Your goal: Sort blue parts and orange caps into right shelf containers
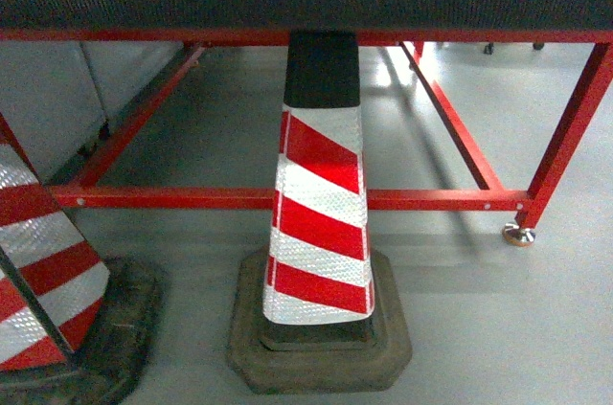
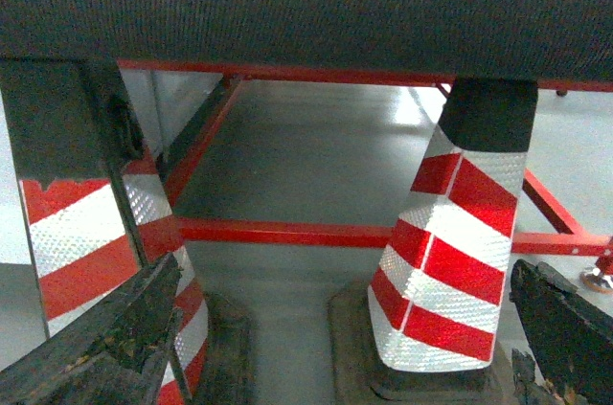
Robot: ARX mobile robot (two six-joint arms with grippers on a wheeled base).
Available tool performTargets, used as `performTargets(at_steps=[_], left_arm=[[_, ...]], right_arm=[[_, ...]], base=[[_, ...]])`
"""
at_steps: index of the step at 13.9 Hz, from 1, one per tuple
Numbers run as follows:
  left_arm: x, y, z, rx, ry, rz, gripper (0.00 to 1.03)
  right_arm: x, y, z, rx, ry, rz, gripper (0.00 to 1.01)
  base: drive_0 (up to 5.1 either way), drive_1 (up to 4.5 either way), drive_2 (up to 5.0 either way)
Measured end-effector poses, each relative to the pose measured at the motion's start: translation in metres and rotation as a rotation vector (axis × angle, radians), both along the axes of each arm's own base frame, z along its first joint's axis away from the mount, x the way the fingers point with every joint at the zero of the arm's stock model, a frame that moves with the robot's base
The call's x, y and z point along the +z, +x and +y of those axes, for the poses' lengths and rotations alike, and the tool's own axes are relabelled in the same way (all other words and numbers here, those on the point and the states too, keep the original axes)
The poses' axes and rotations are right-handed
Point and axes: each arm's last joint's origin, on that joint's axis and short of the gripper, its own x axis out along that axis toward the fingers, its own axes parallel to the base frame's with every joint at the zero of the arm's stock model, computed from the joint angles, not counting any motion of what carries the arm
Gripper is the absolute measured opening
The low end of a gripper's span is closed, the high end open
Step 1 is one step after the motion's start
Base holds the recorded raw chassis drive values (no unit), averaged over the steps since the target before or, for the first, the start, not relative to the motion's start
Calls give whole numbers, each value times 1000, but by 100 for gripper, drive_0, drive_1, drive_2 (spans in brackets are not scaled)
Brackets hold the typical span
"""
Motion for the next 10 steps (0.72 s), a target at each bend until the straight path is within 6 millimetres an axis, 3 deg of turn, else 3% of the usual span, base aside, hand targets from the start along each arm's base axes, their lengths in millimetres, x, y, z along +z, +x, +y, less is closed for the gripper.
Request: performTargets(at_steps=[10], left_arm=[[0, 0, 0, -1, 10, 0, 98]], right_arm=[[0, 0, 0, 0, 0, 0, 98]], base=[[0, 0, 0]])
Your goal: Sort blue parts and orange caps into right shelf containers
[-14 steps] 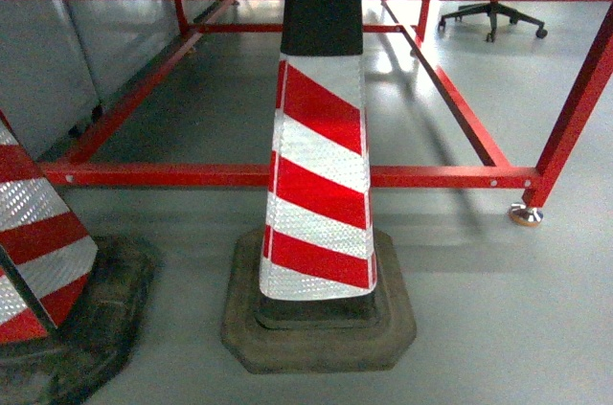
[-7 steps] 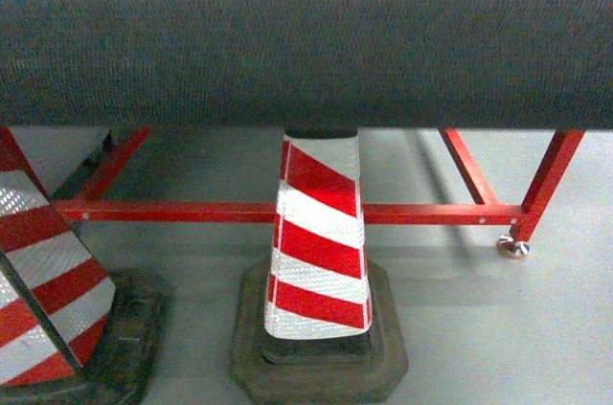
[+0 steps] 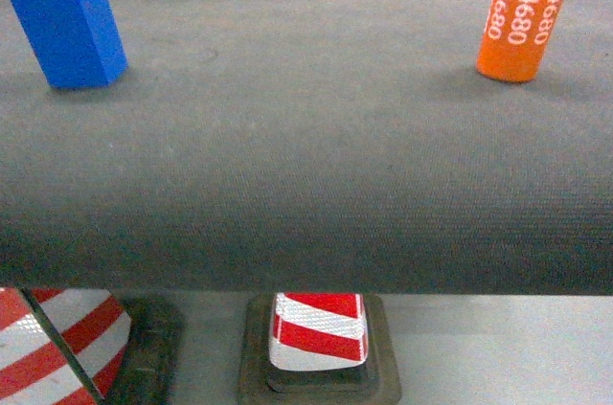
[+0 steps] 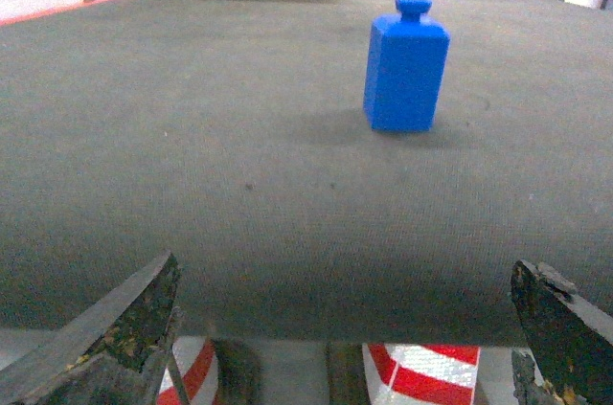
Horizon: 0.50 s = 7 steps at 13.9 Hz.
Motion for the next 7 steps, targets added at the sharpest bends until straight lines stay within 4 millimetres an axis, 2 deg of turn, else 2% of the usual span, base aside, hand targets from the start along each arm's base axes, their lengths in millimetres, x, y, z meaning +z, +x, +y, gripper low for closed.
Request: performTargets(at_steps=[7], left_arm=[[0, 0, 0, 0, -1, 0, 98]], right_arm=[[0, 0, 0, 0, 0, -2, 98]], base=[[0, 0, 0]])
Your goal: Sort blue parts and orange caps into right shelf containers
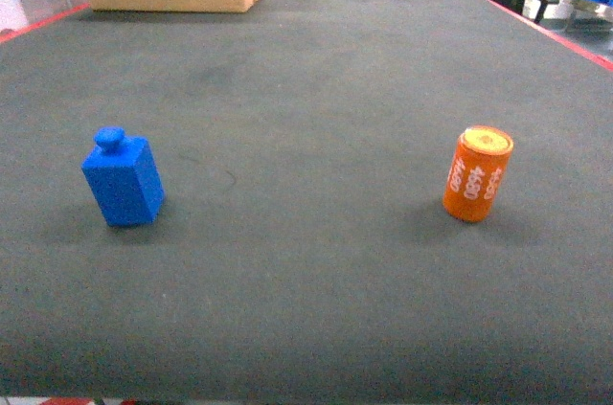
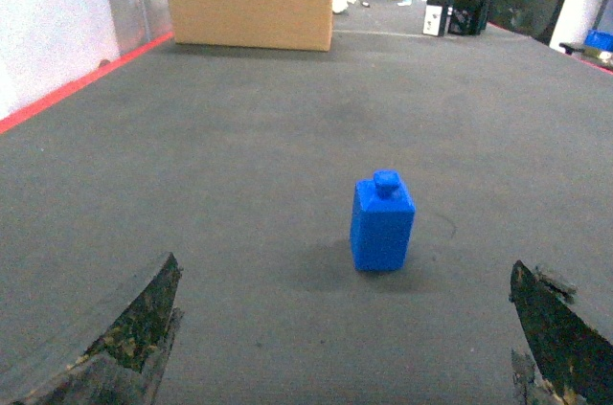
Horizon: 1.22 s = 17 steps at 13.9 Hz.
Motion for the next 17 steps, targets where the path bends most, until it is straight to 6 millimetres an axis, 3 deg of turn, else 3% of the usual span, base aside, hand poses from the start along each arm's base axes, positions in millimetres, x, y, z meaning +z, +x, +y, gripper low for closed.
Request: performTargets(at_steps=[17], left_arm=[[0, 0, 0, 0, 1, 0, 98]], right_arm=[[0, 0, 0, 0, 0, 1, 98]], base=[[0, 0, 0]])
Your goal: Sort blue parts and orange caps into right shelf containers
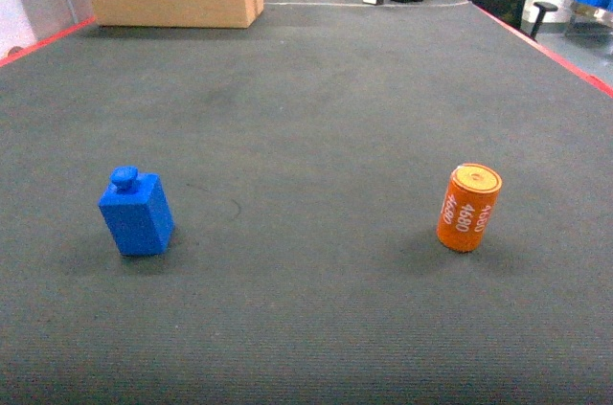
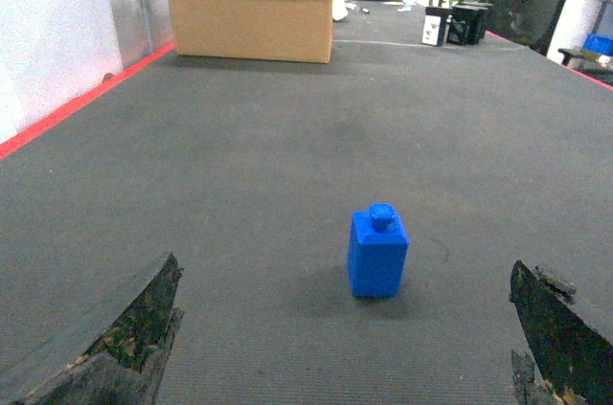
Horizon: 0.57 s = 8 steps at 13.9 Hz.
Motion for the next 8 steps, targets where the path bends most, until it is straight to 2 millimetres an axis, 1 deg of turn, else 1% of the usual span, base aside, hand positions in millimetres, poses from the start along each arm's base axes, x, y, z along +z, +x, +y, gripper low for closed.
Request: performTargets(at_steps=[8], left_arm=[[0, 0, 0, 0, 0, 0, 98]], right_arm=[[0, 0, 0, 0, 0, 0, 98]], base=[[0, 0, 0]])
